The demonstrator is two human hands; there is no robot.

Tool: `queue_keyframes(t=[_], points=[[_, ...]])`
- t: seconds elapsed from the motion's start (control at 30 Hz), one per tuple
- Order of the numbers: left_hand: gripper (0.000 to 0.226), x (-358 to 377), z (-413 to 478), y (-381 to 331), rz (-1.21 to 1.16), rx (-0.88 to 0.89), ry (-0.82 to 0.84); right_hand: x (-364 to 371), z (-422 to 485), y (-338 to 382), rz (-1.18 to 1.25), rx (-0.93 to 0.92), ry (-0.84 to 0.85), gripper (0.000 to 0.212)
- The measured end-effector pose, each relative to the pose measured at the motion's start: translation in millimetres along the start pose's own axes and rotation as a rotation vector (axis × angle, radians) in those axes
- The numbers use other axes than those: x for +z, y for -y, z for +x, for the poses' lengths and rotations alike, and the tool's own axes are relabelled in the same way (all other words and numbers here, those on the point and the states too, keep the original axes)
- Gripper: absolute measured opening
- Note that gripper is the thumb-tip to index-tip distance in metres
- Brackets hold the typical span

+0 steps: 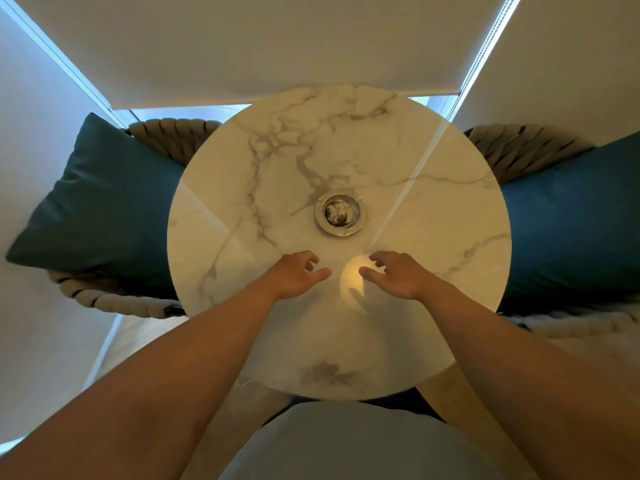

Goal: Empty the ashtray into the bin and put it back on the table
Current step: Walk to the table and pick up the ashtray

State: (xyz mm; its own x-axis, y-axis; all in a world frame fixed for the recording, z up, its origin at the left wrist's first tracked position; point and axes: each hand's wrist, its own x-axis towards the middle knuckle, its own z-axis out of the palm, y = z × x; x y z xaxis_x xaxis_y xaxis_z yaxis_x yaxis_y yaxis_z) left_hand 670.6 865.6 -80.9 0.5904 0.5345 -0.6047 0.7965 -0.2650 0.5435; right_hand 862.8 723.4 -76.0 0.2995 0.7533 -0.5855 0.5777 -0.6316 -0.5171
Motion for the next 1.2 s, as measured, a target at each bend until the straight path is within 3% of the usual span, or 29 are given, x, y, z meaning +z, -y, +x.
queue_keyframes(t=[0.37,0.6,0.87,1.2], points=[[0.064,-25.5,48.9,-27.3,0.077,-0.022,-0.080,-54.8,71.4,-4.6,0.059,-0.060,0.009,0.064],[0.089,-45.6,93.0,-15.7,0.155,0.015,-0.110,-63.3,103.0,2.6,0.035,0.015,-0.038,0.067],[0.118,-54.1,125.5,-8.1,0.174,0.090,-0.084,-59.5,137.4,22.2,-0.001,0.083,-0.157,0.037],[0.117,-47.2,138.8,-17.3,0.243,0.131,-0.079,-52.3,154.3,22.1,0.035,0.120,-0.223,0.026]])
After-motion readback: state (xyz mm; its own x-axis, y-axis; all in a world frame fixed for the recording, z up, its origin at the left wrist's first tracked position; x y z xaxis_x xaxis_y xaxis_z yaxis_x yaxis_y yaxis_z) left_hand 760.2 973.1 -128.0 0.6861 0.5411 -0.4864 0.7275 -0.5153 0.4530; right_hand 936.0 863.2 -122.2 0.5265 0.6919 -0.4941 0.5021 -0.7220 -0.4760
